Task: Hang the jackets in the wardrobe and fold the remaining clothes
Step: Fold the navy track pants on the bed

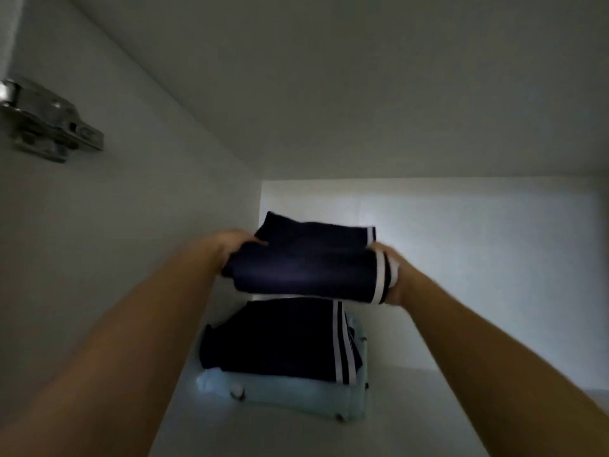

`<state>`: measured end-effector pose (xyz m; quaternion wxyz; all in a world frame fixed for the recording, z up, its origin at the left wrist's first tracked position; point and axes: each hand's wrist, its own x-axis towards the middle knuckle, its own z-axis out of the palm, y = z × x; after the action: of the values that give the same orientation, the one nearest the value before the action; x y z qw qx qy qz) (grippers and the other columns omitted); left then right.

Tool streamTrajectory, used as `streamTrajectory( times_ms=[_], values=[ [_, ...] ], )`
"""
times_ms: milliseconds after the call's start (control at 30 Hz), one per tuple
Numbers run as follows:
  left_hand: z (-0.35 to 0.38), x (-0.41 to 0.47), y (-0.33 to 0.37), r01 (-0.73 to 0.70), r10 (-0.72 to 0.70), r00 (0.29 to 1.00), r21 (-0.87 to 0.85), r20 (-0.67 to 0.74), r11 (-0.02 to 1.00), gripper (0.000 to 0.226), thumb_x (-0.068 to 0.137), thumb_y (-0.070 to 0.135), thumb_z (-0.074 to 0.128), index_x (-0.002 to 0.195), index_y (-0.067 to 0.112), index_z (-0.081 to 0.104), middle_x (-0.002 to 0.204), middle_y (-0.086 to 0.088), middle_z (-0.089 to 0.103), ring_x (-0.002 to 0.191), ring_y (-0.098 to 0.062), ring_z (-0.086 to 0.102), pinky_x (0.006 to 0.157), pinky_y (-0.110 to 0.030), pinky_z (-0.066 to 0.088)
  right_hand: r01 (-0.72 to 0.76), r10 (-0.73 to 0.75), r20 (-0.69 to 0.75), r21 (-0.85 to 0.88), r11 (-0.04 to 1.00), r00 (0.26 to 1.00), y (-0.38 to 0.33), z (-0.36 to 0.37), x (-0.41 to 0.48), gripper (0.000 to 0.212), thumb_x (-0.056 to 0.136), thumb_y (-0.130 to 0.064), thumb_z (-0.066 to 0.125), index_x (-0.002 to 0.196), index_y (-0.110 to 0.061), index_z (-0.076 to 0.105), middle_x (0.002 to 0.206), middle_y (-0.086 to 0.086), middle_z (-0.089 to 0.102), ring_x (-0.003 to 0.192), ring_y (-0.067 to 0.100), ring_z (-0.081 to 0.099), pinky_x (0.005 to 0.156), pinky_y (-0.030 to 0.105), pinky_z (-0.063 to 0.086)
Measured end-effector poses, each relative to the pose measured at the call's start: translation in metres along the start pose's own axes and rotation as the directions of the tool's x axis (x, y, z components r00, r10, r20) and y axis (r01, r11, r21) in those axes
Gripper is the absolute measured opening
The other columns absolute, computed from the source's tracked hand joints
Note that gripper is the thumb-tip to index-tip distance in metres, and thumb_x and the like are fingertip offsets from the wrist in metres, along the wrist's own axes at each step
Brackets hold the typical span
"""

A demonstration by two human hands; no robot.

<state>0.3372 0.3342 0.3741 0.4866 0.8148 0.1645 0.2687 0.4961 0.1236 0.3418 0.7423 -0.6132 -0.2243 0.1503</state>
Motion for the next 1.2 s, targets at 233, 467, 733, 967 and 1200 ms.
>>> streamTrajectory(
  times_ms=[233,467,733,967,1200],
  values=[
    [0.039,0.078,-0.098,0.195,-0.233,0.972,0.695,-0.04,0.692,0.041,0.091,0.011,0.055,0.13,-0.001,0.052,0.137,-0.016,0.05,0.12,-0.031,0.052,0.098,-0.036,0.042,-0.278,0.282,-0.037,-0.328,0.903,0.959,0.084,0.02,0.061,0.029,0.093,-0.03,0.059,0.098,-0.002,0.058,0.085,0.015,0.065,0.074,0.027,0.062,0.062,0.036,0.051],
    [0.063,0.111,-0.097,0.073,-0.059,0.997,0.775,-0.046,0.628,0.07,0.091,0.052,0.043,0.147,0.014,0.026,0.148,-0.015,0.033,0.132,-0.034,0.039,0.109,-0.044,0.034,0.03,-0.126,-0.037,-0.87,0.492,0.991,0.065,0.035,0.089,0.062,0.093,-0.027,0.051,0.146,-0.012,0.025,0.138,0.017,0.042,0.122,0.037,0.048,0.09,0.043,0.049],
    [0.106,0.114,-0.136,-0.118,-0.027,0.988,0.849,0.153,0.515,0.069,0.092,0.068,0.015,0.15,0.038,-0.007,0.159,-0.005,-0.013,0.147,-0.032,-0.003,0.113,-0.059,0.002,0.148,0.067,0.21,-0.851,0.503,0.976,0.106,0.026,0.085,0.064,0.101,-0.037,0.039,0.153,-0.012,0.01,0.16,0.01,0.002,0.147,0.024,0.005,0.116,0.032,0.01],
    [0.093,0.073,-0.106,-0.05,0.1,0.995,0.806,-0.012,0.59,0.066,0.095,0.057,0.028,0.147,0.016,0.027,0.148,-0.014,0.036,0.131,-0.034,0.039,0.108,-0.055,0.027,0.285,-0.167,0.241,-0.898,0.334,0.956,0.079,-0.025,-0.028,0.05,0.103,-0.041,0.03,0.147,-0.018,0.033,0.152,0.003,0.034,0.137,0.018,0.034,0.107,0.023,0.022],
    [0.15,-0.063,0.0,-0.582,0.535,0.805,0.511,0.255,0.633,0.04,0.096,0.033,0.047,0.131,0.013,0.047,0.13,-0.01,0.05,0.106,-0.023,0.052,0.088,-0.034,0.044,0.158,-0.303,0.187,-0.981,-0.116,0.935,0.037,-0.099,-0.22,0.047,0.1,-0.041,0.04,0.145,-0.033,0.028,0.145,-0.006,0.04,0.111,0.017,0.054,0.092,0.033,0.043]
  ],
)
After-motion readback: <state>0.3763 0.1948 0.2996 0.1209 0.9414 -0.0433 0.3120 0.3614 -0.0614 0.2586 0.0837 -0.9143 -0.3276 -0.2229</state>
